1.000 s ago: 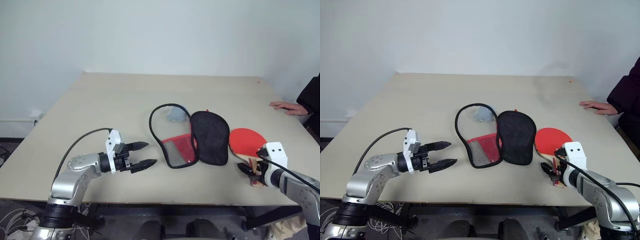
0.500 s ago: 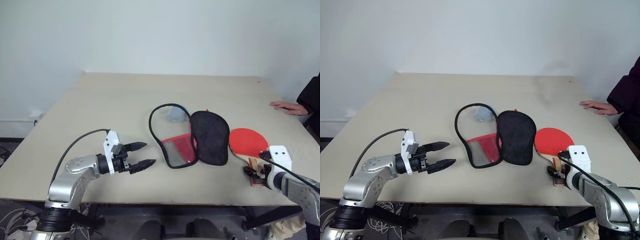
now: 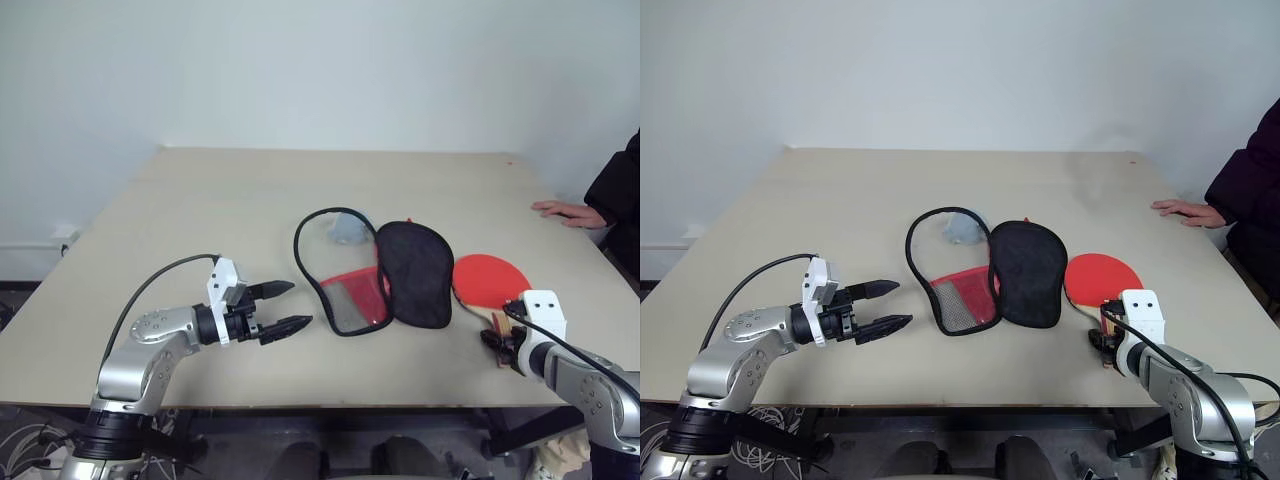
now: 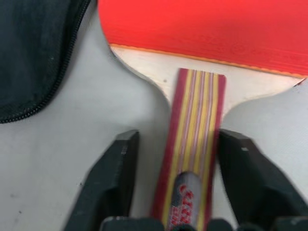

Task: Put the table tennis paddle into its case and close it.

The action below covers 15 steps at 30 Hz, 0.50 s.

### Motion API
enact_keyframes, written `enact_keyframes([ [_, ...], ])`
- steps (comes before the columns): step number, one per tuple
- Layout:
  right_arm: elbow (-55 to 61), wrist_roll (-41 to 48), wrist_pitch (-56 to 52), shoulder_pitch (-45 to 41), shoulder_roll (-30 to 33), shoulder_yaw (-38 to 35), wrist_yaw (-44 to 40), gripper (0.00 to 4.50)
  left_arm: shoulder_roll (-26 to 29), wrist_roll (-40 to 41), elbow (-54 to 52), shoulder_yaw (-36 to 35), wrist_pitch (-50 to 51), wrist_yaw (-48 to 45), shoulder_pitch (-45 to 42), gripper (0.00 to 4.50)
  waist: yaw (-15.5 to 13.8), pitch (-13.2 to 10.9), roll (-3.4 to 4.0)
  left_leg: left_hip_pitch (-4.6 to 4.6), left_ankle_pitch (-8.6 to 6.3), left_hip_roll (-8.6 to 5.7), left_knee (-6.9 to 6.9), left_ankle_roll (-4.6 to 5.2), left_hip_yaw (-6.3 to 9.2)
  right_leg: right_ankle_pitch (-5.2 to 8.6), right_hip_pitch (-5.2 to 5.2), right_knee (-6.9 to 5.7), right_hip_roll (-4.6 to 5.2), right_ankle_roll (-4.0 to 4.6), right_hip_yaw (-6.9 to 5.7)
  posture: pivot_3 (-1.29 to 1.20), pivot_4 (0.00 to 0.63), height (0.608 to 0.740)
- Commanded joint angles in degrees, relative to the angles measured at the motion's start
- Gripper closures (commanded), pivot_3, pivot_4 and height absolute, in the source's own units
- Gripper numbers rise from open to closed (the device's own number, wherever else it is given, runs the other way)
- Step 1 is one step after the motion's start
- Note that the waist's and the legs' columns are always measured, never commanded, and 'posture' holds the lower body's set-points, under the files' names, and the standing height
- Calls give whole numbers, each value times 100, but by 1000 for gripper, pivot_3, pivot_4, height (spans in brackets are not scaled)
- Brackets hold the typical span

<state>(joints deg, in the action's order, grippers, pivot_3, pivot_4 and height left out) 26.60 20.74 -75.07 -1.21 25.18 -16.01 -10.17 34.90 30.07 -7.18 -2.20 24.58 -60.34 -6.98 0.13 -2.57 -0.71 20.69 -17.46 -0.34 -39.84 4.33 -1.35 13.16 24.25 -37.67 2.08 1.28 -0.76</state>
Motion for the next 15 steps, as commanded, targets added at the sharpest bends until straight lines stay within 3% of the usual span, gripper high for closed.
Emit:
enact_keyframes([
  [1, -135, -112, 74, -151, 137, -62, 1, 3006, 19, 44, -127, -102, -60, 27, -19, 0, -1, 0, 1, 0, 0, 0, -1, 0, -1, 0, 0, 1, 1, 0, 0, 0, 0, 729],
  [4, -331, -178, 186, -273, 298, -67, -53, 3355, 12, 55, -147, -105, -51, 49, 1, 0, -3, 0, 0, 2, 0, 0, -1, 1, -2, -1, 1, 2, 4, -2, 0, 0, 0, 729],
  [15, -1973, -539, 1104, -1648, 1095, -425, 33, 3358, 15, 70, -138, -120, -40, 81, 6, 0, -31, -15, 28, 21, 5, -9, 6, 12, -12, -6, 23, 2, 10, -8, 3, 0, 0, 729],
])
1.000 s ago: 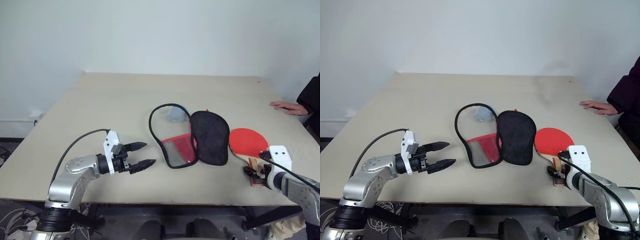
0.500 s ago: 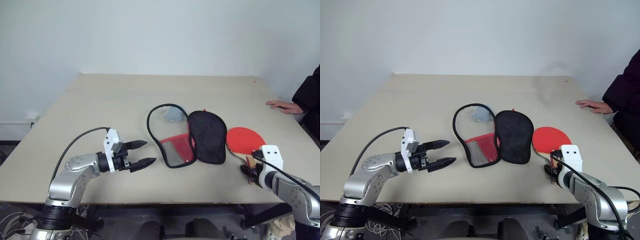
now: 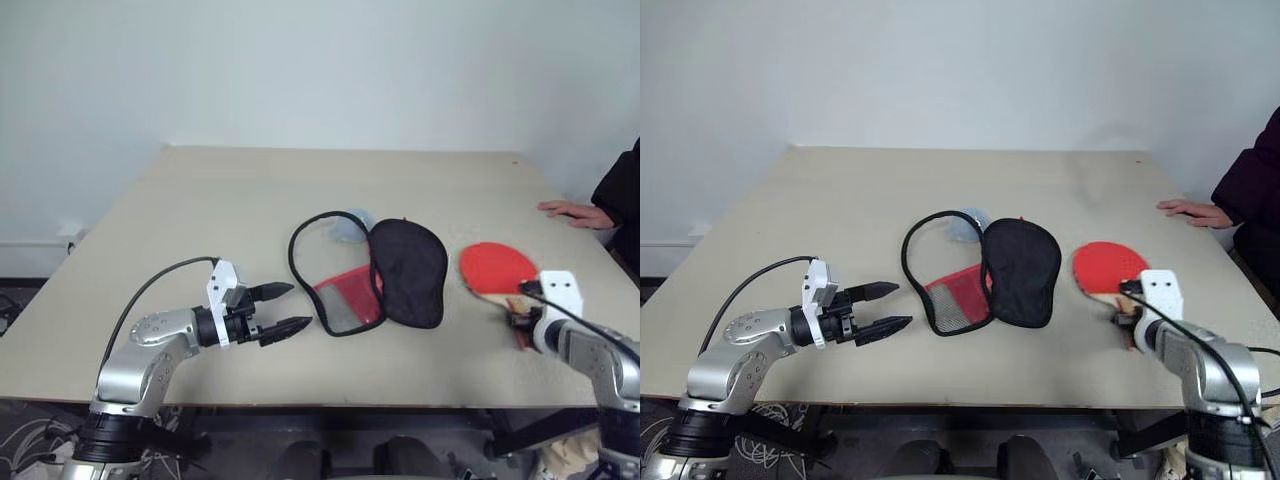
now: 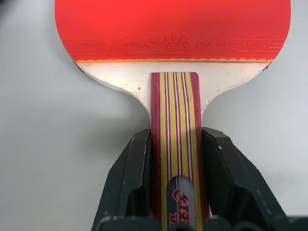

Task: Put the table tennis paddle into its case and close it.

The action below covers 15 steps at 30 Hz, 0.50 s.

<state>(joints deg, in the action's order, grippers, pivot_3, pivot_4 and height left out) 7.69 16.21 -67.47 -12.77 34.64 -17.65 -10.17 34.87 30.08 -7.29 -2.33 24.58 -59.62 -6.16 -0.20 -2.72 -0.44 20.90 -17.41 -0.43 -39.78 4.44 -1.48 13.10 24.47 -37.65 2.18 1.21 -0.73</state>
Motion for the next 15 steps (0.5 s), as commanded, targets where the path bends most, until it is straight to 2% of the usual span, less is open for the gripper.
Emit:
enact_keyframes([
  [1, -118, -70, 359, -629, 137, -214, 2, 3358, 18, 69, -129, -110, -39, 14, -73, 0, 22, 0, 0, 1, 0, 0, 6, 0, 0, 0, 3, 0, -2, -1, 2, 0, 0, 729],
  [8, 297, 108, -1, -1286, -375, 496, -143, 3358, 26, 78, -147, -139, -34, 51, -55, 0, 41, 0, 0, -9, -1, 10, 39, -3, 0, -2, 7, 0, -24, -3, 10, 0, 0, 729],
  [15, 844, 191, -777, -1615, -1584, 811, 293, 3358, 16, 94, -221, -165, -18, 95, 18, 0, 24, 0, 1, -5, -1, 9, 38, -3, 1, -2, 9, 2, -10, -4, 6, 0, 0, 729],
])
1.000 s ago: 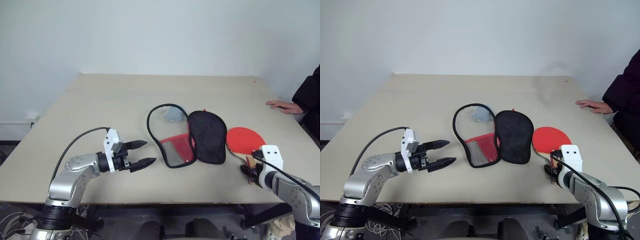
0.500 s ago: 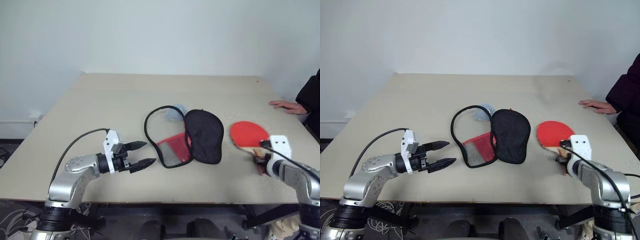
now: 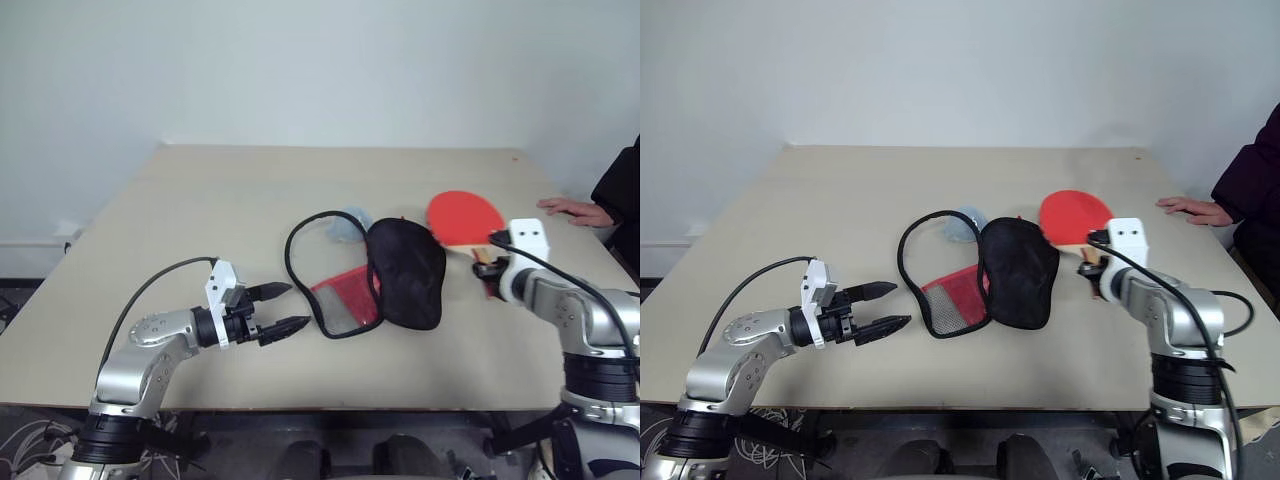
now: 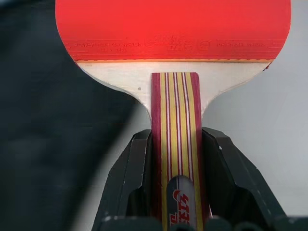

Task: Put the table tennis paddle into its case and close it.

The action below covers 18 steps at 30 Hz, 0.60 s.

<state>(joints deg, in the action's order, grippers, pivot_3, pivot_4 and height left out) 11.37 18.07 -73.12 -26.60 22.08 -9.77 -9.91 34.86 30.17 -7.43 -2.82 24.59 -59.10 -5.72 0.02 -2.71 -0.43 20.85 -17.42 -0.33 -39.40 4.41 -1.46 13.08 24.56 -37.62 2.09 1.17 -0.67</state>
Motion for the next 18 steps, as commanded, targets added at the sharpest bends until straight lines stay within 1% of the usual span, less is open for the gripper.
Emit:
enact_keyframes([
  [1, 497, -27, -271, -252, -475, 48, 339, 3358, 11, 89, -211, -119, -13, 50, -22, 0, 2, 0, 0, 1, 0, -1, 0, 0, 0, 0, 1, 1, 3, 0, -1, 0, 0, 729],
  [4, 517, -92, -380, -289, -789, 93, 477, 3358, 11, 83, -228, -113, -20, 67, -10, 0, -1, 0, 0, 2, -1, -3, 0, -2, 1, -2, 2, 1, 10, 4, -4, 0, 0, 729],
  [6, 367, -212, -310, -312, -1147, 204, 717, 3358, 8, 88, -255, -133, -21, 99, 9, 0, 6, 1, 1, 3, -1, -7, 0, -2, 2, -12, 3, 1, 15, 20, -7, 0, 0, 729],
  [8, 283, -303, -274, -314, -1356, 224, 868, 3358, 8, 92, -277, -148, -21, 123, 30, 0, 10, 1, 1, 2, -2, -8, 0, -6, 2, -14, 5, 0, 16, 22, -7, 0, 0, 729],
  [18, 356, -491, -461, -181, -1885, 315, 1108, 3358, 2, 129, -402, -177, -1, 208, 145, 0, 21, 1, 6, 2, -3, -8, 7, -15, 2, -18, 13, -3, 15, 30, -9, 0, 0, 729],
])
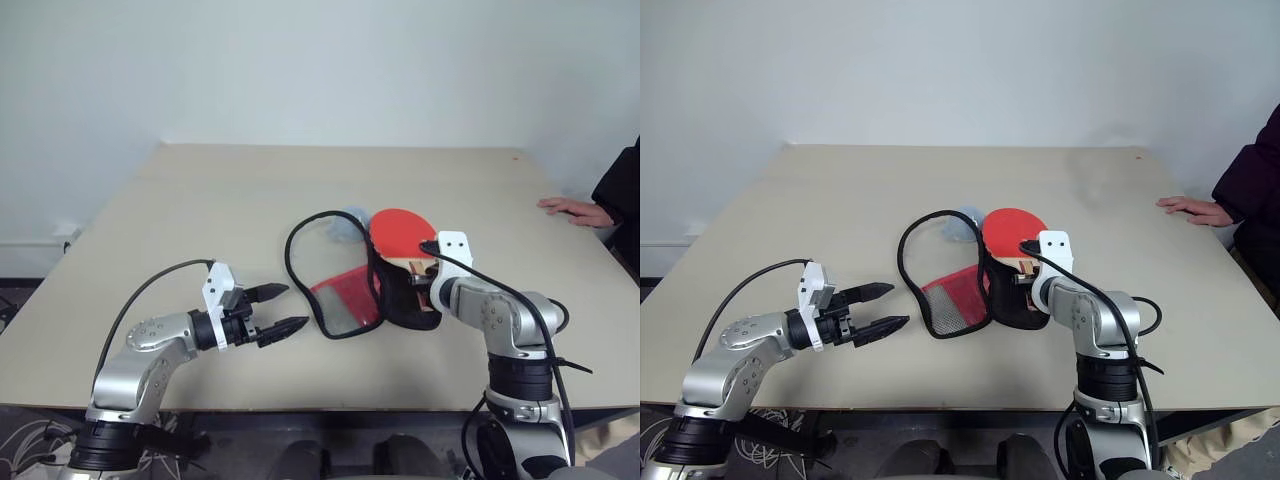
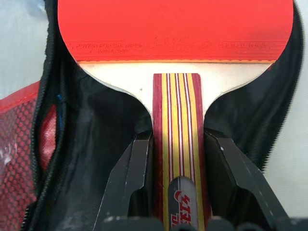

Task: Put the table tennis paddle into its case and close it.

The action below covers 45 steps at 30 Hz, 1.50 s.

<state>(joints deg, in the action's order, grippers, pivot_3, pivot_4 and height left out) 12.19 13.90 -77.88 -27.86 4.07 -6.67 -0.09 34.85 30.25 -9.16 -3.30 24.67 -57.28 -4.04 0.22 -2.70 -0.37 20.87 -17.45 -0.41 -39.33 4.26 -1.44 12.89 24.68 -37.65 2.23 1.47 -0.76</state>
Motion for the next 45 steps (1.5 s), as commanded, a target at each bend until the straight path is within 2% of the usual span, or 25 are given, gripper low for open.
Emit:
enact_keyframes([
  [1, 291, -97, -26, -28, -124, -1, 150, 3358, 4, 123, -235, -130, -10, 30, -19, 0, 1, 0, 0, 0, 0, 0, 1, 0, 0, 0, 0, 0, 0, 0, 0, 0, 0, 729],
  [13, 778, -340, -468, 282, -349, -201, 320, 3358, 17, 135, -272, -147, -17, 50, 31, 0, -5, 0, 2, -1, 2, 0, 4, -4, 2, 1, 0, 0, -3, -1, -2, 0, 0, 729],
  [24, 1155, -590, -790, 78, -504, -382, 473, 3358, 29, 114, -202, -119, -24, 5, -66, 0, 4, 0, 3, -1, 4, 0, 4, -8, 3, 4, 0, 0, -6, -6, -2, 0, 0, 729],
  [45, 178, -974, -600, -404, -1291, -466, 772, 3358, 6, 92, -217, -124, -33, 53, -63, 0, 120, 0, 3, -7, 14, -1, 12, -24, 7, 3, 0, -5, -9, -5, 0, 0, 0, 729],
])
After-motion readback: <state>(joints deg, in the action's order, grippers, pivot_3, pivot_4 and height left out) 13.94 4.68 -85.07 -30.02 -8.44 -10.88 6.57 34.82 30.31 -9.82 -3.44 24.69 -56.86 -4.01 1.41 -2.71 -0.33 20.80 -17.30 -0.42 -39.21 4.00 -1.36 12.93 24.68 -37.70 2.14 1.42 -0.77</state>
